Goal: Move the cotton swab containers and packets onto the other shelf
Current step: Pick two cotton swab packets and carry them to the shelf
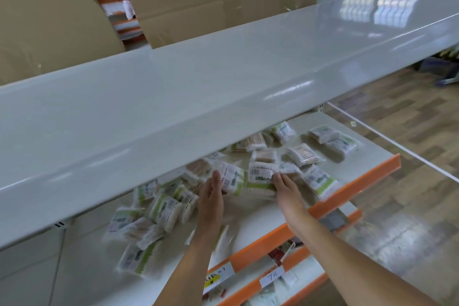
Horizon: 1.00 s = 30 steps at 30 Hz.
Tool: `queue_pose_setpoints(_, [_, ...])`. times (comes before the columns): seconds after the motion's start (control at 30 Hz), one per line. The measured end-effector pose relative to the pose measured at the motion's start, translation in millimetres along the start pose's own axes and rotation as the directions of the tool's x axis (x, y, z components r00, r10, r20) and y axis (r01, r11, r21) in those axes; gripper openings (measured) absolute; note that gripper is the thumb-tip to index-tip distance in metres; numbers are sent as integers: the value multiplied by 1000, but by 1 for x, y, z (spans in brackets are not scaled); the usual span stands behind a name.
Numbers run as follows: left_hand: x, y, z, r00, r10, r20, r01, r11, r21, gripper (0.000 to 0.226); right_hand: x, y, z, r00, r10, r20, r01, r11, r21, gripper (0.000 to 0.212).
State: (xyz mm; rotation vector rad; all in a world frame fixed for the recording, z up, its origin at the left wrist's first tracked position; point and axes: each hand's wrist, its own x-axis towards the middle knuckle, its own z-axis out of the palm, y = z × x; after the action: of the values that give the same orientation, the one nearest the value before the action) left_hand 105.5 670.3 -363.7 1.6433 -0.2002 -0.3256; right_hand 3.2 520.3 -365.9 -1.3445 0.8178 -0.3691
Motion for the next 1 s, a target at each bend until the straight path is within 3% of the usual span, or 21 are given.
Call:
queue_pose_setpoints(0.1, [-1, -2, -2, 1000, -12, 12, 12, 1000, 10, 67, 4, 2, -4, 1000, 21, -19, -21, 1000, -6, 31])
queue_pose_setpoints(0.2, [-2, 1, -2, 999, -44, 17, 44, 999, 15, 60, 9, 7, -8, 998, 60, -24, -60, 998, 24, 43])
queue_pose_setpoints(0.4, [3, 17, -8, 984, -177, -7, 171, 958, -229, 53, 15, -7, -22, 991, 81, 111, -101, 976, 191, 50])
queue_pose_setpoints(0.53, [-3, 28, -9, 964, -265, 10, 247, 883, -400, 53, 10, -10, -25, 946, 45, 320, -59, 998, 35, 62])
queue_pose_setpoints(0.7, [-15, 35, -16, 957, -290, 26, 267, 840, -473, 59, 10, -30, -21, 916, -13, 400, 56, 994, -97, 63])
queue_pose_setpoints(0.83, [-23, 38, -27, 961, -272, 49, 248, 769, -589, 38, 11, -48, -20, 898, -79, 432, 145, 982, -122, 33])
queue_pose_setpoints(1.0, [-30, 35, -36, 945, -326, -19, 247, 752, -611, 18, 5, -61, -16, 892, -30, 450, 63, 996, -59, 16])
